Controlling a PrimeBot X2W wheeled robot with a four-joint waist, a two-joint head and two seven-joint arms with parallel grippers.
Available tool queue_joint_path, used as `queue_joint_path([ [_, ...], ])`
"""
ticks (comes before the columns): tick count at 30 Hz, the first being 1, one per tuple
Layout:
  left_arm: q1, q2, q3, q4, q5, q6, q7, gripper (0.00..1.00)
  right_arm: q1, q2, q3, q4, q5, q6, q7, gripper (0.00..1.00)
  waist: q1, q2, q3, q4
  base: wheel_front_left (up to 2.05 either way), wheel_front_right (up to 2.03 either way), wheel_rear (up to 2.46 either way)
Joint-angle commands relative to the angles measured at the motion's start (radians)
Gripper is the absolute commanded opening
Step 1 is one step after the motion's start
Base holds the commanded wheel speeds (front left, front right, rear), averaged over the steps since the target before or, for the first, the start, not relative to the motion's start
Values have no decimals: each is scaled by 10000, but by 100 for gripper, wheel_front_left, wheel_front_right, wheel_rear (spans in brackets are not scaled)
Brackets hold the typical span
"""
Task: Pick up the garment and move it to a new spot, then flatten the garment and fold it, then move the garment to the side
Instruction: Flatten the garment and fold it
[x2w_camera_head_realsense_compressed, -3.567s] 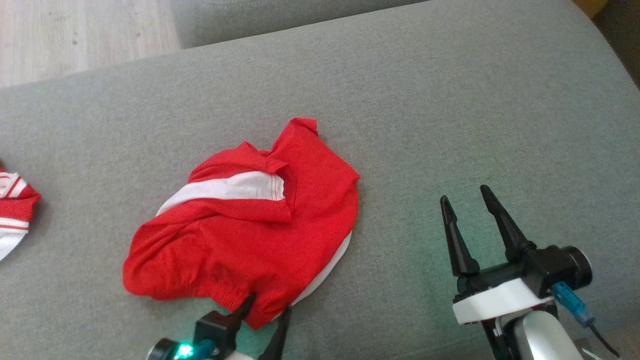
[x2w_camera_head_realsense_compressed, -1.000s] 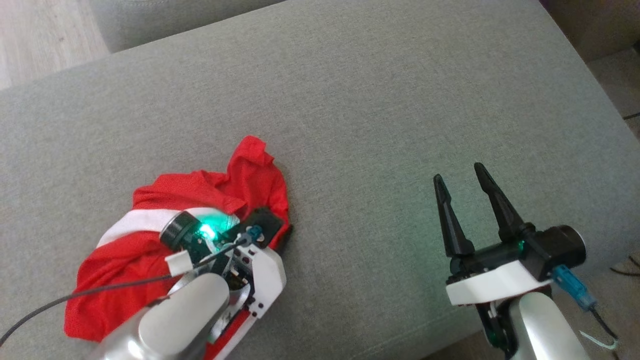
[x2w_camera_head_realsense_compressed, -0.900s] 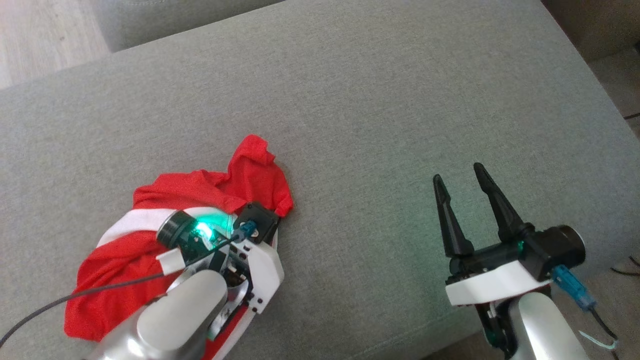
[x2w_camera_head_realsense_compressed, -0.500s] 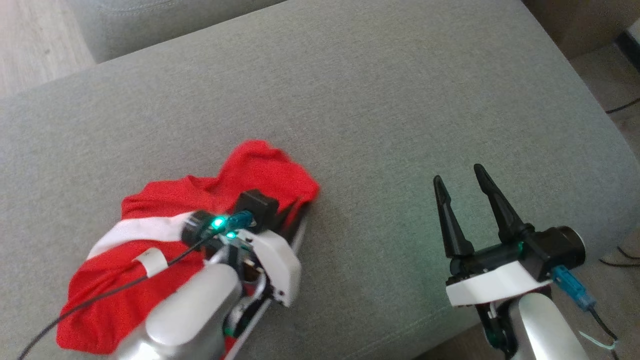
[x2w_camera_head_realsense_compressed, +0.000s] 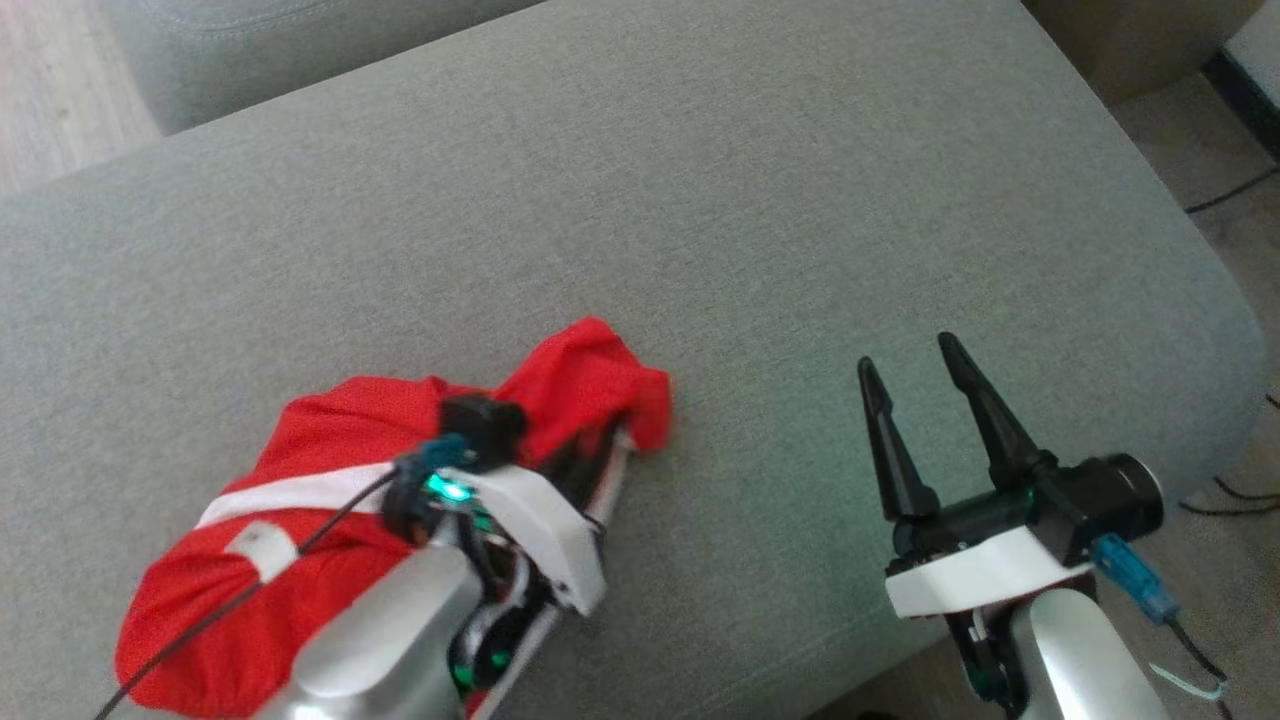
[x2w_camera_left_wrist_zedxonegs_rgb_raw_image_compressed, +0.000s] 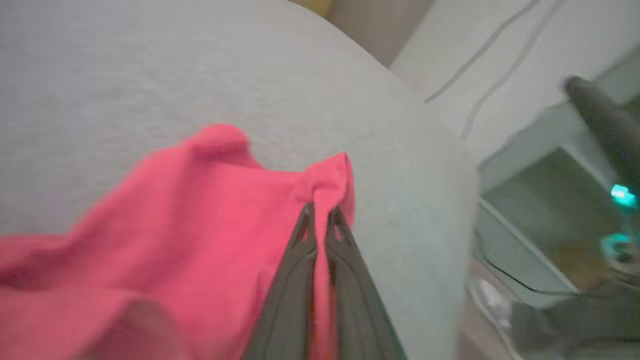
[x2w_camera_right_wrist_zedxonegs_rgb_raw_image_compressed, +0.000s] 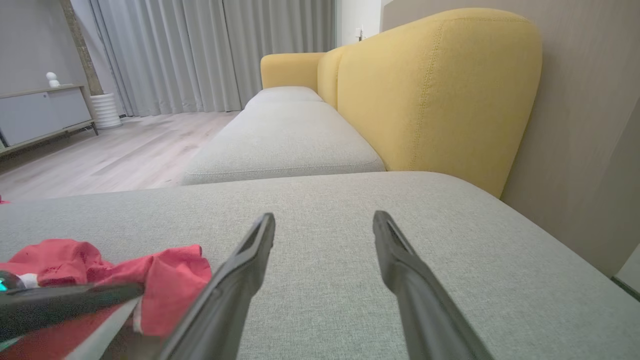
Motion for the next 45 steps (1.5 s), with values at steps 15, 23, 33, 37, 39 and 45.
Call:
queue_joint_path([
  [15,-578,132,932,1194,335,794,-1003,100,-3,-43,53,-296,-81,-7,-63,100,0,0,9,80,0,0,0],
  [23,-1211,244,99,1088,1462,795,-1089,100,-59,-43,92,-283,-74,-7,-63,100,0,0,-16,144,0,0,0],
  [33,-2625,473,-1591,1013,3468,601,-202,100,-74,-43,198,-241,64,-7,-63,100,0,0,-31,-90,0,0,0],
  [37,-3115,598,-2388,989,4117,62,327,100,-82,-43,230,-247,140,-7,-63,100,0,0,-5,-188,0,0,0],
  [39,-3335,738,-2741,817,4423,-186,586,100,-82,-43,233,-269,212,-7,-63,100,0,0,-1,-238,0,0,0],
  [45,-3704,1245,-3199,-107,4775,-524,1340,100,47,-43,161,-287,242,-7,-63,100,0,0,-7,-246,0,0,0],
])
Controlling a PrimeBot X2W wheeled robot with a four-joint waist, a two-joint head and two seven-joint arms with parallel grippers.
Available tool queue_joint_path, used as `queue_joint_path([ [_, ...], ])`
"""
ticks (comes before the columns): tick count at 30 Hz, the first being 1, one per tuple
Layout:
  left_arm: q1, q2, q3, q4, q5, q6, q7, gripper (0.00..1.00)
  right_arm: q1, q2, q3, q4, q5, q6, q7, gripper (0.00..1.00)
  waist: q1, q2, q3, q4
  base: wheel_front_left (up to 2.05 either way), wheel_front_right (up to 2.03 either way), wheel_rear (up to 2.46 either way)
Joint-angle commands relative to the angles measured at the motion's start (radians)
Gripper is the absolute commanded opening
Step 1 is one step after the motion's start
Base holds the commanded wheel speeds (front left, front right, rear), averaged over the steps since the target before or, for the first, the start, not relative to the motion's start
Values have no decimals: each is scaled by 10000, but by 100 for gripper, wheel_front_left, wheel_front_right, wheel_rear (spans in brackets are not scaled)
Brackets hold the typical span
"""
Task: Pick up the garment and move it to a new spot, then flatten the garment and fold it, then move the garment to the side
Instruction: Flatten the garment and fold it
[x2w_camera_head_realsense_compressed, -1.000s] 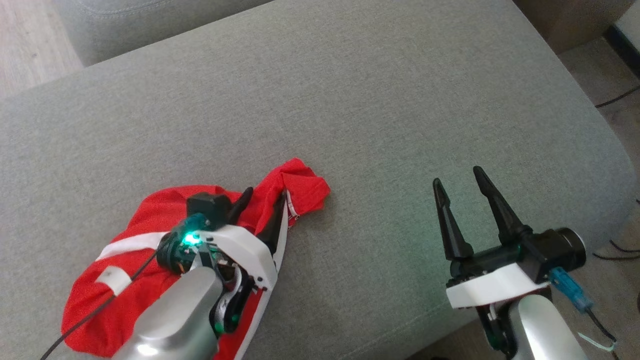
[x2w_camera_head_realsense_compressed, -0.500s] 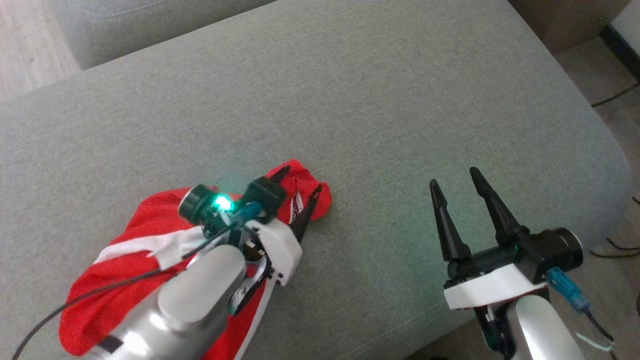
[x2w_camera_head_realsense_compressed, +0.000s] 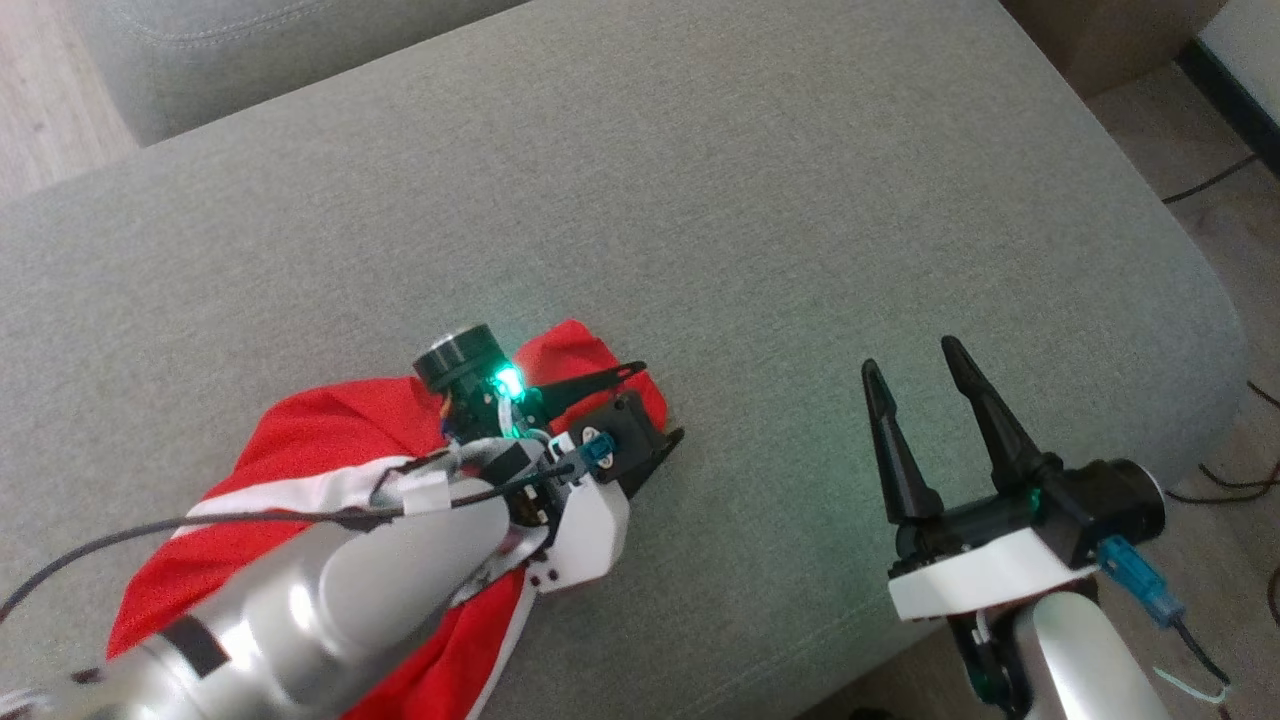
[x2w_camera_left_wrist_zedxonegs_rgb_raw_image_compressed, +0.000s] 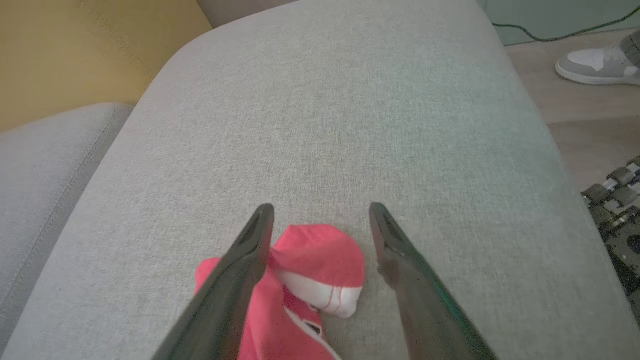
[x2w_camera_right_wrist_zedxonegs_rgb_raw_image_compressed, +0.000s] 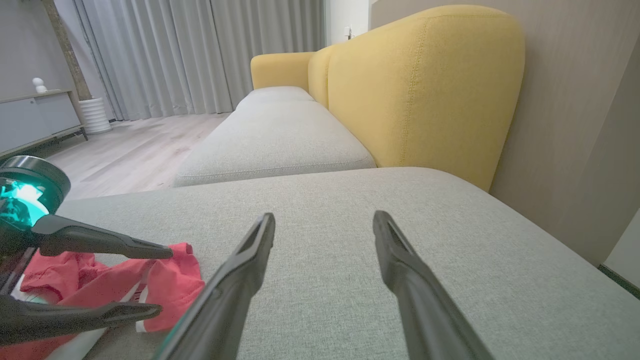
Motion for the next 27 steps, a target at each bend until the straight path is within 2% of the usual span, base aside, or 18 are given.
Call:
queue_joint_path([
  [1,-660,322,238,-378,134,-13,141,100,34,-43,177,-318,53,-7,-63,100,0,-1,-13,10,0,0,0],
  [5,-947,801,-102,-1032,528,-161,973,100,61,-43,178,-306,88,-7,-63,100,0,-1,-13,37,0,0,0],
  [10,-968,893,-347,-1343,899,-185,1607,100,-33,-43,259,-389,220,-7,-63,100,0,-1,208,84,0,0,0],
  [16,-1283,911,-606,-1191,1545,-507,2138,100,-94,-43,283,-371,208,-7,-63,100,0,-1,381,155,0,0,0],
  [21,-1424,754,-689,-884,1831,-640,2318,100,-131,-43,318,-354,164,-7,-63,100,0,-1,421,165,0,0,0],
  [26,-1386,333,-716,-273,1872,-678,2244,100,-199,-43,417,-325,157,-7,-63,100,0,-1,456,103,0,0,0],
  [27,-1361,230,-719,-155,1829,-681,2215,93,-211,-43,433,-328,161,-7,-63,100,0,-1,469,85,0,0,0],
])
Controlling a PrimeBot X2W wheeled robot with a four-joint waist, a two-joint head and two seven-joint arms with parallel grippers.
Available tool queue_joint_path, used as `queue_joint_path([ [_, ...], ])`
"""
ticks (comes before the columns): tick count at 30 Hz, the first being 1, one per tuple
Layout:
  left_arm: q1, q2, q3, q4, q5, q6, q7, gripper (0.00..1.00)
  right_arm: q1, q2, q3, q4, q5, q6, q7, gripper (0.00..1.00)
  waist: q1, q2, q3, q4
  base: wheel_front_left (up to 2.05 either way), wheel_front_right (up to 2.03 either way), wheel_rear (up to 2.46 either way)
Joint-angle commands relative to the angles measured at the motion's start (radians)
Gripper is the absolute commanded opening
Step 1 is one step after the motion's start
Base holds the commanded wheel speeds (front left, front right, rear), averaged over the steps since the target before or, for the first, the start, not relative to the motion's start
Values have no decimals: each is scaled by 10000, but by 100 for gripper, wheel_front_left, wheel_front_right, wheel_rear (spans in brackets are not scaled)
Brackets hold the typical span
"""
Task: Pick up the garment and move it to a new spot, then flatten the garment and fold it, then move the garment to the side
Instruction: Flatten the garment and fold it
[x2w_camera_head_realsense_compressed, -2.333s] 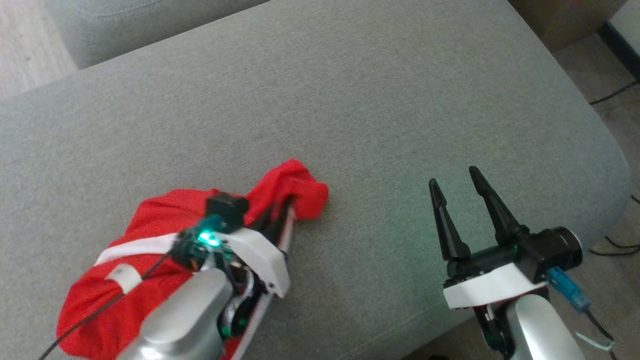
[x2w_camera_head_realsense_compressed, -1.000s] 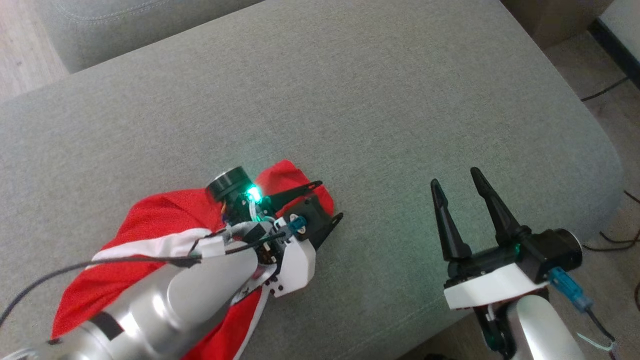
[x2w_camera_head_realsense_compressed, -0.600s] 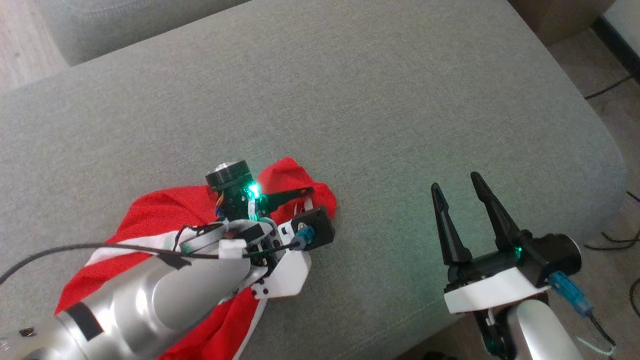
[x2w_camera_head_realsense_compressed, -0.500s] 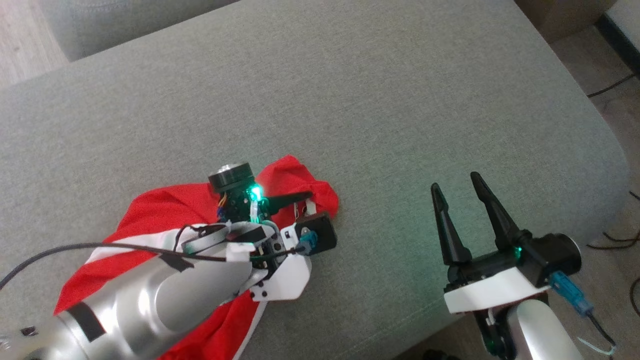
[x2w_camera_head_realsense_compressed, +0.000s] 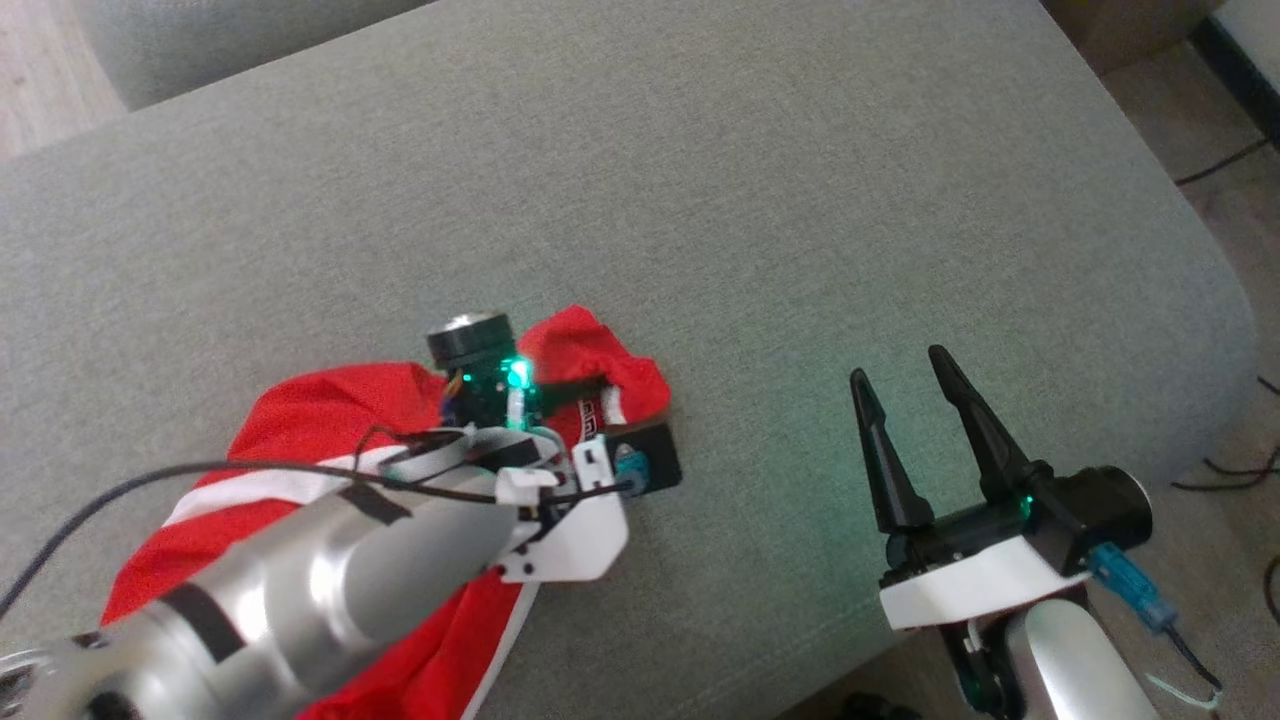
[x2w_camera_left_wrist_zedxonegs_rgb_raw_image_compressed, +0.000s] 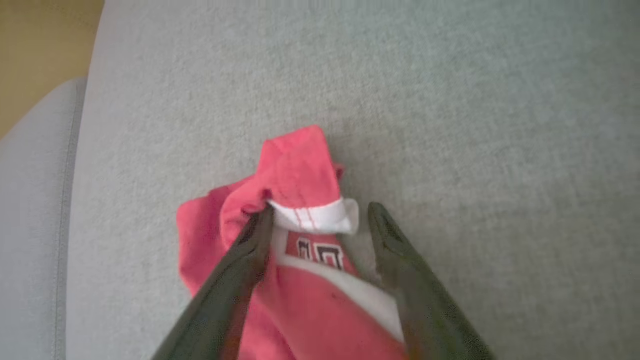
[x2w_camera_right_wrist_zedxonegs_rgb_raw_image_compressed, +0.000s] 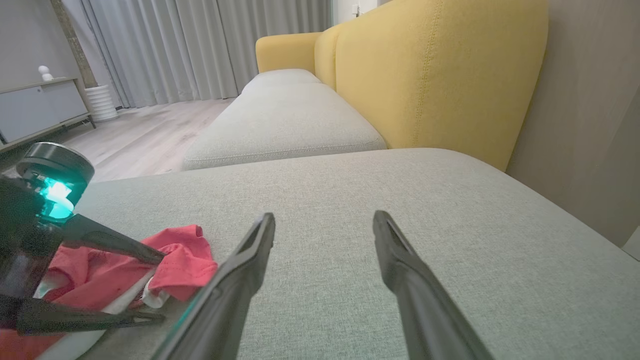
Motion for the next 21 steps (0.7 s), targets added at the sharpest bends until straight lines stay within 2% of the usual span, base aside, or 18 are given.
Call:
queue_joint_path([
  [1,-472,-191,269,-34,-64,23,-79,56,-346,-45,249,-285,-8,-7,-63,100,0,-1,27,-47,0,0,0],
  [2,-446,-298,267,58,-150,22,-153,45,-356,-45,269,-286,-3,-7,-63,100,0,-1,38,-75,0,0,0],
  [4,-412,-503,267,213,-338,21,-324,9,-360,-45,265,-286,9,-7,-63,100,0,-1,49,-104,0,0,0],
  [5,-394,-610,307,264,-481,21,-428,0,-356,-45,253,-287,8,-7,-63,100,0,-1,57,-114,0,0,0],
  [8,-309,-947,678,406,-1019,84,-742,0,-345,-45,225,-294,1,-7,-63,100,0,-1,82,-127,0,0,0],
  [16,340,-2228,2098,714,-2680,903,-1877,0,-382,-45,252,-307,50,-7,-63,100,0,-1,116,-155,0,0,0],
  [17,340,-2228,2098,714,-2680,903,-1877,0,-382,-45,252,-307,50,-7,-63,100,0,-1,116,-155,0,0,0],
  [18,476,-2461,2231,892,-2887,1034,-2059,45,-400,-45,279,-301,71,-7,-63,100,0,-1,134,-179,0,0,0],
  [19,534,-2554,2262,977,-2946,1094,-2171,64,-411,-45,291,-294,79,-7,-63,100,0,-1,145,-192,0,0,0],
  [20,593,-2631,2248,1084,-2975,1137,-2252,100,-421,-45,301,-288,91,-7,-63,100,0,-1,156,-205,0,0,0],
  [21,665,-2703,2221,1195,-3028,1142,-2309,100,-427,-45,312,-284,101,-7,-63,100,0,-1,165,-219,0,0,0],
])
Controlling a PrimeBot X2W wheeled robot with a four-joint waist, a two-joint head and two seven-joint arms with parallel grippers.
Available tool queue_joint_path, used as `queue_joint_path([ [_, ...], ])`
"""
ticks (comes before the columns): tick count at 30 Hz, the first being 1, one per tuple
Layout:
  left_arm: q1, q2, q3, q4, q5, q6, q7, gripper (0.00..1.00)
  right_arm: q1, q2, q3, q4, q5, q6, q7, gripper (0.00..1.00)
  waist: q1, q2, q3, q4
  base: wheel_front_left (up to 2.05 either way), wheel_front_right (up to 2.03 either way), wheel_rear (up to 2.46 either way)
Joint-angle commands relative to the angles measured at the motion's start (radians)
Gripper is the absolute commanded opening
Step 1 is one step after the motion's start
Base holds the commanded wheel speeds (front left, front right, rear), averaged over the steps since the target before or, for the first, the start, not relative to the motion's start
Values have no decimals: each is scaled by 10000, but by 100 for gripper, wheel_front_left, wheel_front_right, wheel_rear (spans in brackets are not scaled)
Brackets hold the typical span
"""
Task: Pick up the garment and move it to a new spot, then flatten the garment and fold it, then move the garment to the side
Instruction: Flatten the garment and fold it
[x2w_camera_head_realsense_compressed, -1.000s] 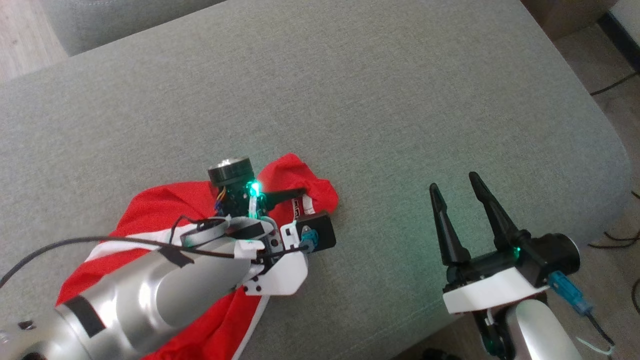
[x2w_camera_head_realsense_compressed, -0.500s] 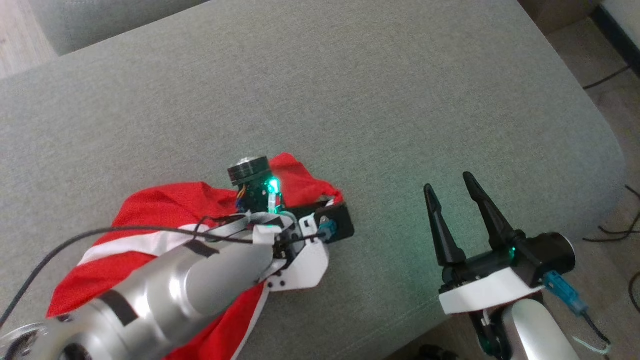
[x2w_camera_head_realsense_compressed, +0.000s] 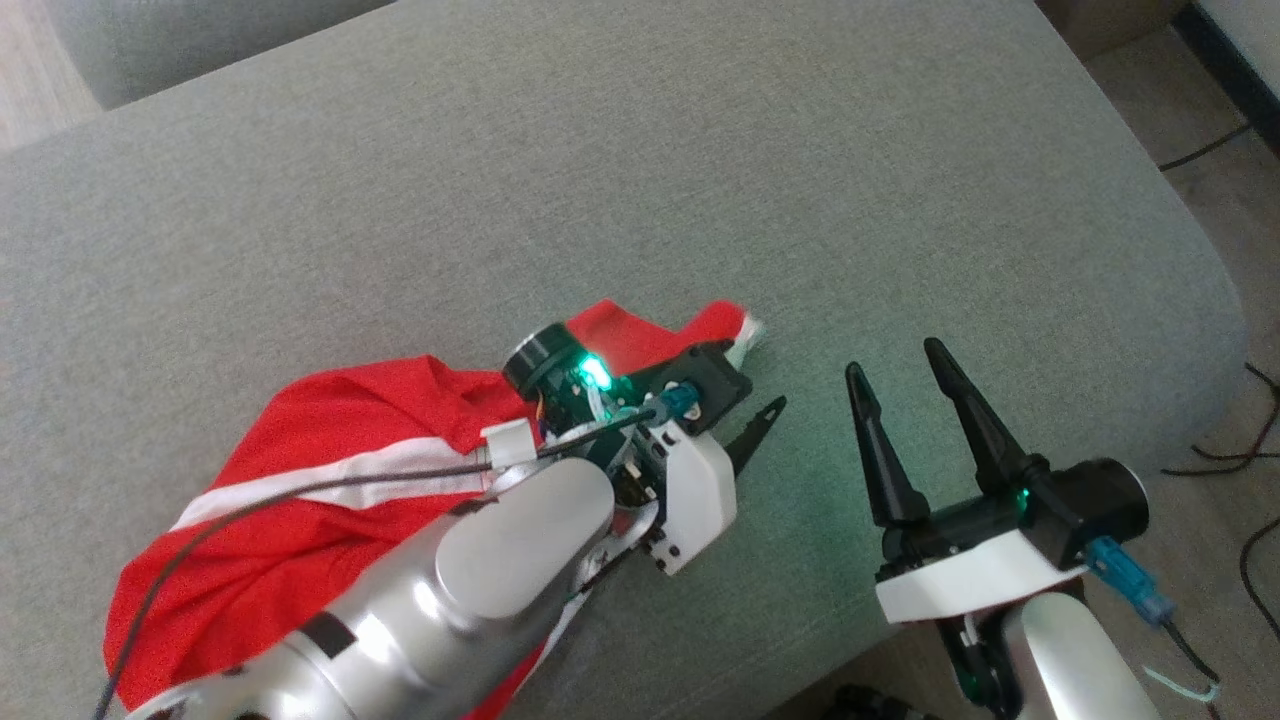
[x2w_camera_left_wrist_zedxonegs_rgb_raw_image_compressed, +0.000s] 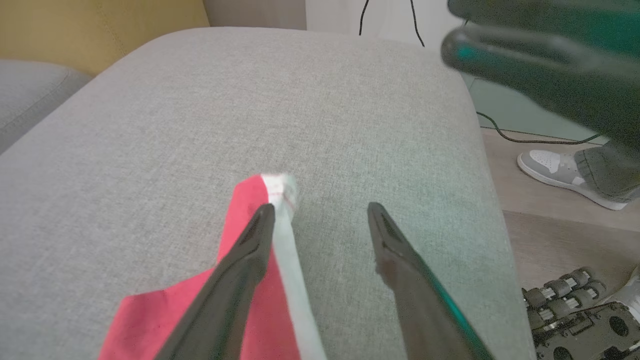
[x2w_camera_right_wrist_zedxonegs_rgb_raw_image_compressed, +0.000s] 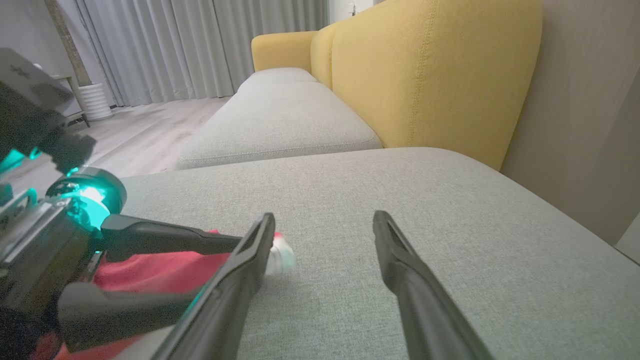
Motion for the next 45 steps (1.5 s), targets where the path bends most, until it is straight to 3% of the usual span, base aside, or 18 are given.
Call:
queue_joint_path([
  [1,-170,-144,355,-190,-138,6,-190,100,-320,-45,254,-282,107,-7,-63,100,0,0,16,-17,0,0,0],
  [6,235,-403,580,-255,-887,-42,-888,100,-340,-45,200,-269,139,-7,-63,100,0,0,58,9,0,0,0],
  [12,423,-302,1026,-927,-1154,440,-1714,100,-183,-45,-83,-287,44,-7,-63,100,0,0,-149,331,0,0,0],
  [20,1960,1414,2507,-2354,-1514,1983,-3036,100,121,-45,-653,-504,-328,-7,-63,100,0,0,-736,1071,0,0,0],
  [26,3676,2853,3401,-2888,-2029,3053,-3191,100,277,-45,-857,-553,-570,-7,-63,100,0,0,-957,1729,0,0,0],
  [34,5621,4199,3971,-4234,-2599,3916,-3017,100,498,-45,-819,-473,-696,-7,-63,100,0,0,-1163,2384,0,0,0],
  [38,6416,4599,4203,-5075,-2889,4409,-2840,100,532,-45,-718,-420,-739,-7,-63,100,0,0,-1240,2520,0,0,0],
  [45,7128,4955,4089,-6026,-3305,4387,-2369,100,533,-45,-692,-426,-789,-7,-63,100,0,0,-1219,2666,0,0,0],
])
